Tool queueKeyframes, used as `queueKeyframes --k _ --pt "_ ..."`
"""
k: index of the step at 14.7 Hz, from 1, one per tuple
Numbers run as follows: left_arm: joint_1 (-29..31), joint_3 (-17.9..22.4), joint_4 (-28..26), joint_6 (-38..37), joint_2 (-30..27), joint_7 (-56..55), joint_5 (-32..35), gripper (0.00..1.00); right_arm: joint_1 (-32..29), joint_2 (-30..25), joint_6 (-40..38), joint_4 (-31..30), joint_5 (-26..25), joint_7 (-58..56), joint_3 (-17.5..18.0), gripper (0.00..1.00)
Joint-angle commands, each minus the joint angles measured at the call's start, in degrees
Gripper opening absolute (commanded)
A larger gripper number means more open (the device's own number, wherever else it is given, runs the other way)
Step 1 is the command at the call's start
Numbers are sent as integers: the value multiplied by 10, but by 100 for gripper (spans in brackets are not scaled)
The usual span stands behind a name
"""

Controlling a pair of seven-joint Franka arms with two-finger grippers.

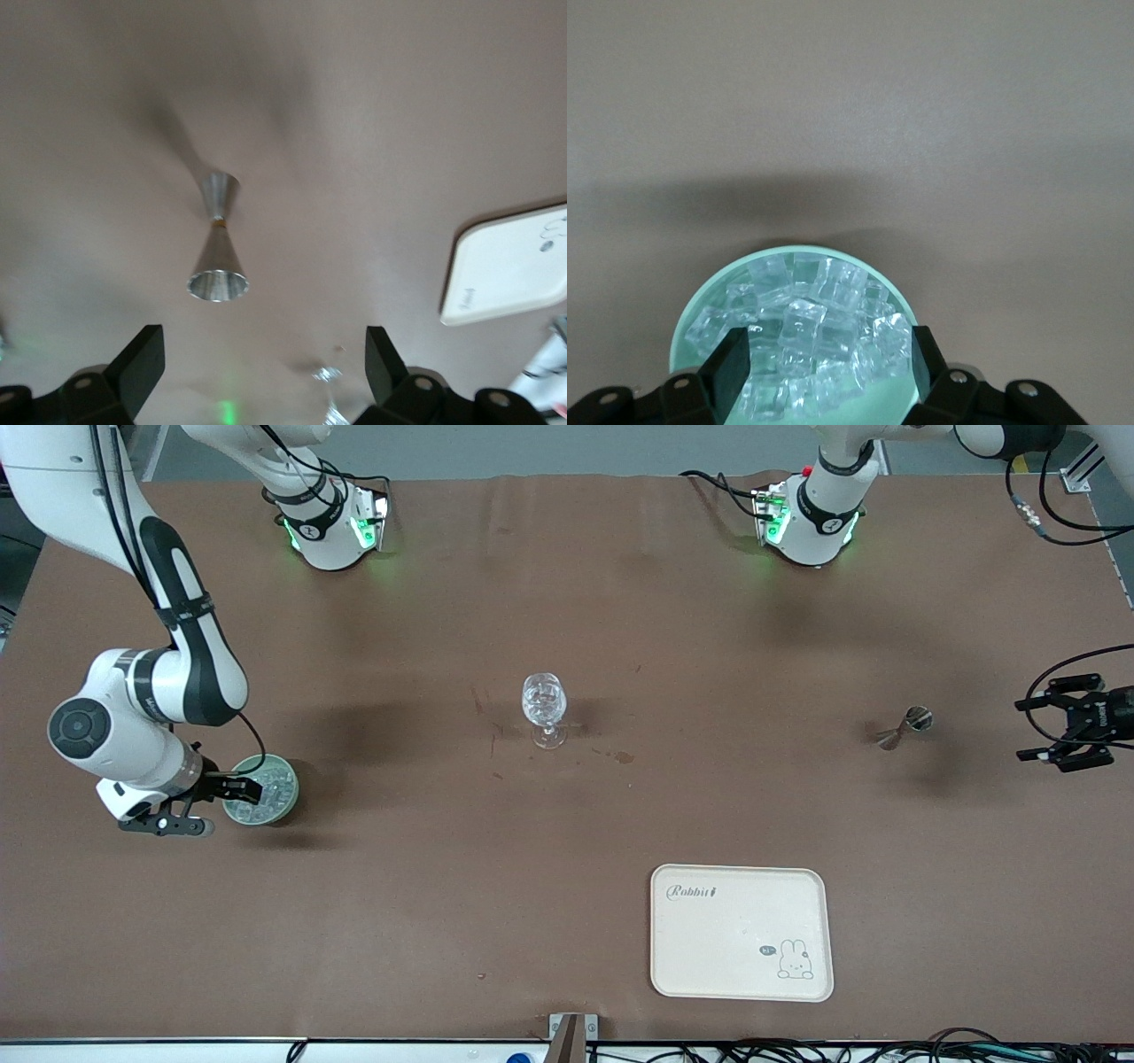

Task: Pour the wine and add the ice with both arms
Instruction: 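Grasp ice cubes with the right gripper while the left gripper grasps the jigger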

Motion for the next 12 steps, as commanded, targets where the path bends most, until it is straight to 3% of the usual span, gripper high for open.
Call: queueKeyframes --k 1,4,12 --pt "-8 8 -27 -11 7 -3 -33 100 -5 1 10 -10 -6 -5 4 73" --pt "-4 8 -28 -11 63 -2 -82 100 -3 9 12 -14 -6 -5 5 65" --pt "-11 -1 -49 0 119 10 -123 100 1 17 27 -25 -2 1 6 49"
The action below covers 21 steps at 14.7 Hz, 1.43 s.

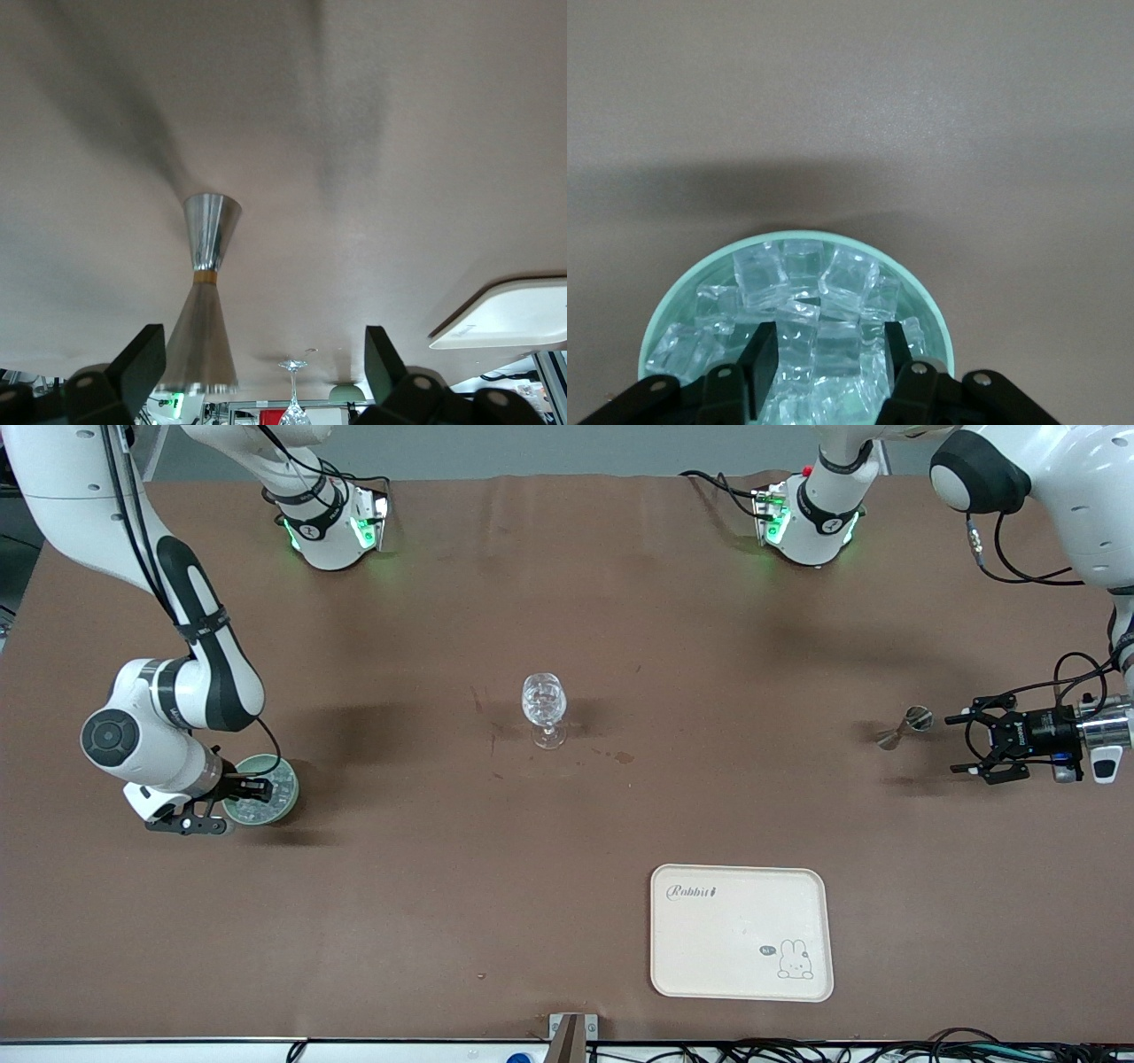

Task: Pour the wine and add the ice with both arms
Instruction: 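Grasp ice cubes with the right gripper while the left gripper grasps the jigger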

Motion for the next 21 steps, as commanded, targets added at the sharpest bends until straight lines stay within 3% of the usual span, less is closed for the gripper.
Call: queueKeyframes --k 1,5,8,14,16,19,21 --pt "-8 -3 -4 3 13 10 -22 100 1 -4 8 -12 -1 2 3 44" --pt "-12 -20 -32 35 16 28 -32 100 1 -5 4 -10 1 5 3 23" --pt "-11 -23 -62 51 14 58 -34 100 1 -5 3 -8 2 5 4 13" --pt "-9 -39 -102 50 9 92 -51 100 5 -7 -8 -1 2 25 5 5" --pt "-8 -39 -106 48 8 92 -51 100 7 -7 -25 7 2 26 5 10" --pt "-1 -36 -105 31 7 92 -51 99 7 -8 -50 17 2 19 5 42" --pt "-1 -33 -105 17 5 91 -51 98 8 -13 -85 22 2 19 5 47"
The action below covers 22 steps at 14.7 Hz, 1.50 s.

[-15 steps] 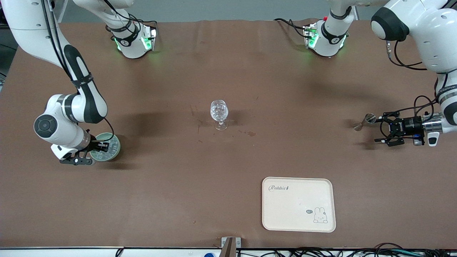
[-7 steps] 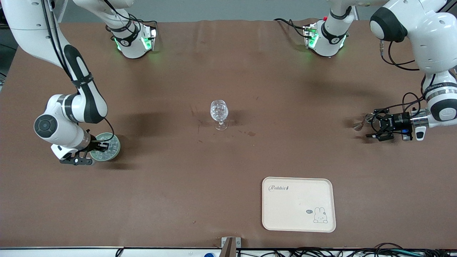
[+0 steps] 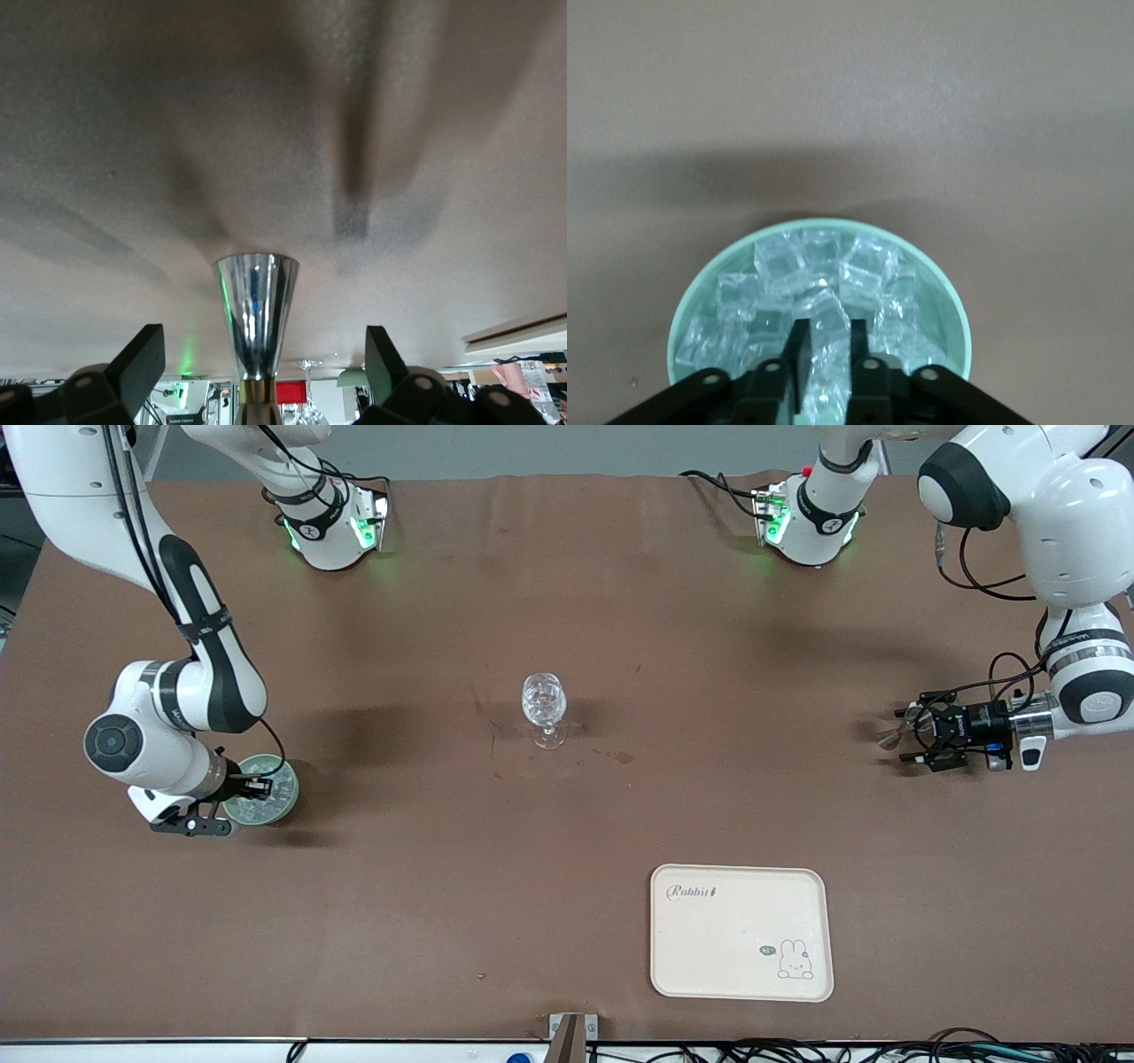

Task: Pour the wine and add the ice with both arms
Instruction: 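Grasp ice cubes with the right gripper while the left gripper grasps the jigger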

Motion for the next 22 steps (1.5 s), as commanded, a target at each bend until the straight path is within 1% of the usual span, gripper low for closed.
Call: queueKeyframes --k 1,4,7,9,13,15,16,17,18,19,22 --pt "1 6 -11 -20 -13 6 -10 97 5 -12 -31 0 1 5 2 48" --pt "19 8 -11 -31 -13 5 -10 95 4 -11 -28 -13 1 3 2 48" --pt "19 8 -12 -32 -13 0 -22 90 3 -9 -26 -19 1 3 2 48" --pt "16 8 -12 -38 -13 0 -24 90 2 -7 -23 -19 1 3 2 48" --pt "15 7 -20 -46 -13 0 -33 90 1 -1 -3 -19 1 3 2 42" --pt "16 7 -20 -46 -11 -1 -34 87 2 0 -2 -21 2 3 2 42" --pt "16 6 -22 -46 -10 0 -35 84 1 0 3 -25 2 3 2 40" --pt "16 7 -24 -46 -10 -1 -40 82 1 0 6 -25 2 3 2 33" --pt "16 7 -24 -46 -10 -1 -42 79 0 0 7 -25 2 4 2 24" --pt "16 6 -24 -46 -11 -1 -42 70 0 0 7 -25 4 4 2 21" --pt "21 7 -24 -46 -11 -6 -42 36 1 -1 5 -21 21 6 2 13"
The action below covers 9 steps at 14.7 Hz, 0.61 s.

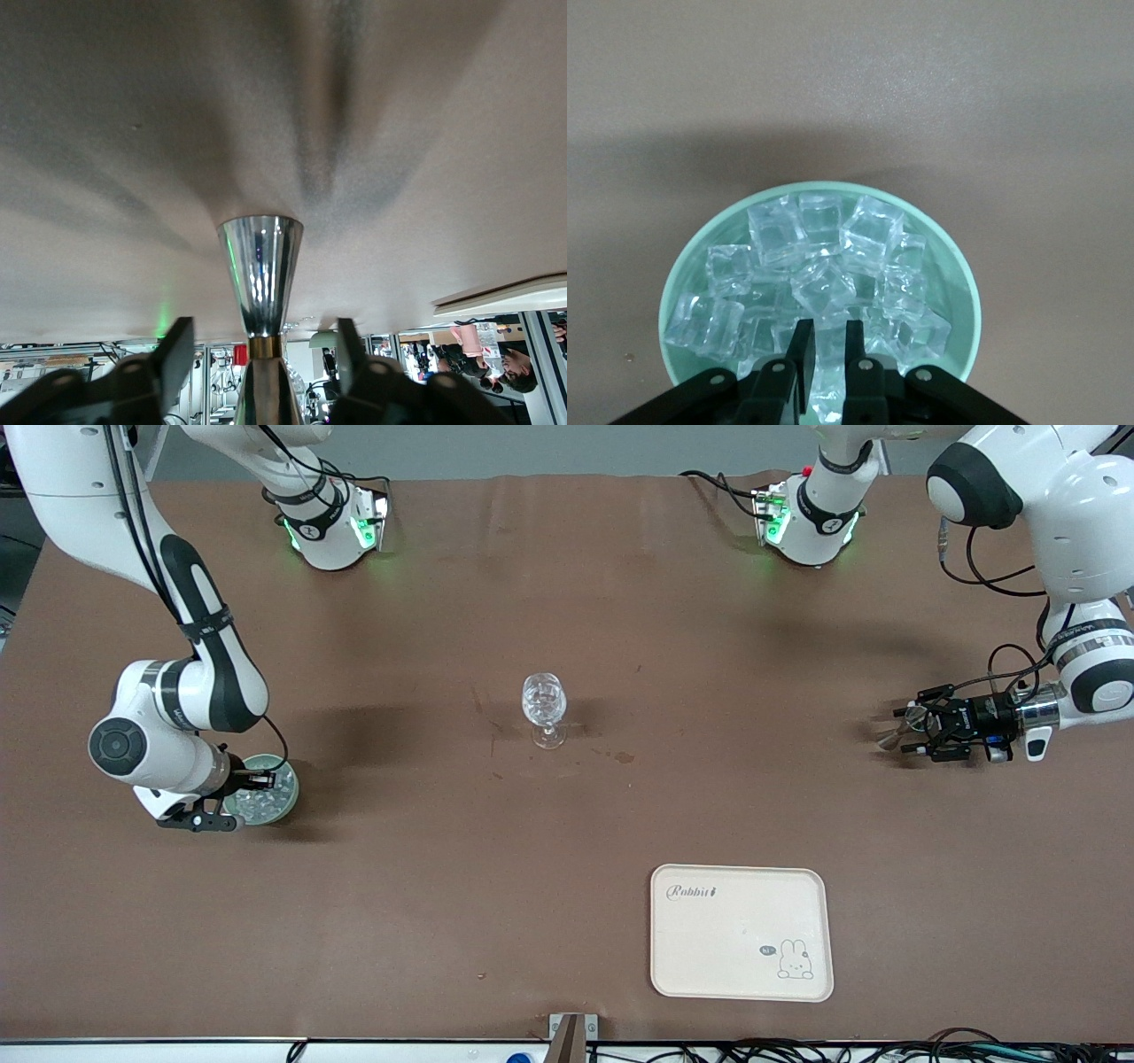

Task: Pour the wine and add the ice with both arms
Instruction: 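Grasp ice cubes with the right gripper while the left gripper grasps the jigger, then bring the left gripper's jigger over the glass while the right gripper lifts ice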

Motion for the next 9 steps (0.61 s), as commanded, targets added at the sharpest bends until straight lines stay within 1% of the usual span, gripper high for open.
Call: queueKeyframes --k 1,3,4,6,7,9 --pt "3 3 -10 -5 -9 -7 -10 29 -1 -1 9 -9 14 8 3 12" --pt "8 3 -10 -5 -9 -7 -11 16 0 -1 1 2 14 10 3 10" --pt "17 3 -10 -5 -9 -7 -16 12 1 -1 -10 11 14 10 3 8" --pt "21 4 -12 -10 -8 -18 -20 1 2 -1 -51 38 14 11 3 5" --pt "24 4 -12 -10 -9 -42 -22 1 3 -1 -74 51 15 11 3 5" --pt "23 4 -11 -14 -17 -76 -22 1 4 -2 -104 65 15 11 3 10"
